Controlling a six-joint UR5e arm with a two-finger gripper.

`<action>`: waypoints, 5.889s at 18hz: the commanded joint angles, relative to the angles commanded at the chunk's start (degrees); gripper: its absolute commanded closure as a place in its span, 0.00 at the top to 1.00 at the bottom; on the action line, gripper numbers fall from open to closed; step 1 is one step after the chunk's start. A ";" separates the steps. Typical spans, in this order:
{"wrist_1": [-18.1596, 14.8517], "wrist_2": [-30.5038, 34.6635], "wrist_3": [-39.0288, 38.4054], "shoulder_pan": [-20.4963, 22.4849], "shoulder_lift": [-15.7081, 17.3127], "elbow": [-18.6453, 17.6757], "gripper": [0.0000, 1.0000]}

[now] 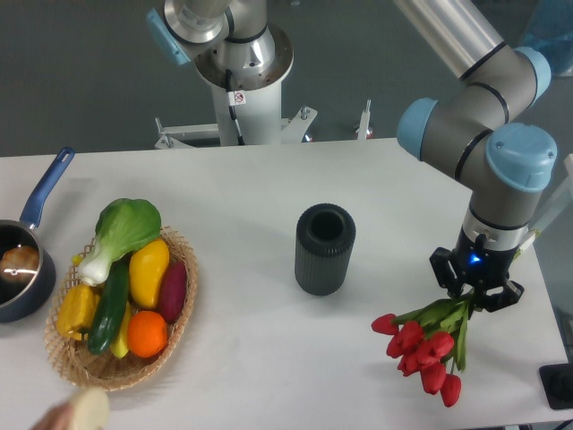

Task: Insert the flowers into the vase
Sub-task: 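Lift the held red tulip bunch and carry it toward the black vase, then lower the tulip stems into the black vase opening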

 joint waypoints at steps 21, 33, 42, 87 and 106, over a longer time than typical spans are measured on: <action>0.70 -53.76 -16.79 9.13 11.60 -12.47 0.00; 0.97 -66.45 -17.06 11.69 18.45 -21.69 0.00; 1.14 -72.50 -20.39 12.39 20.74 -23.99 0.00; 1.32 -75.07 -13.28 11.43 17.67 -35.33 0.00; 1.32 -73.04 -3.26 11.42 16.44 -41.39 0.00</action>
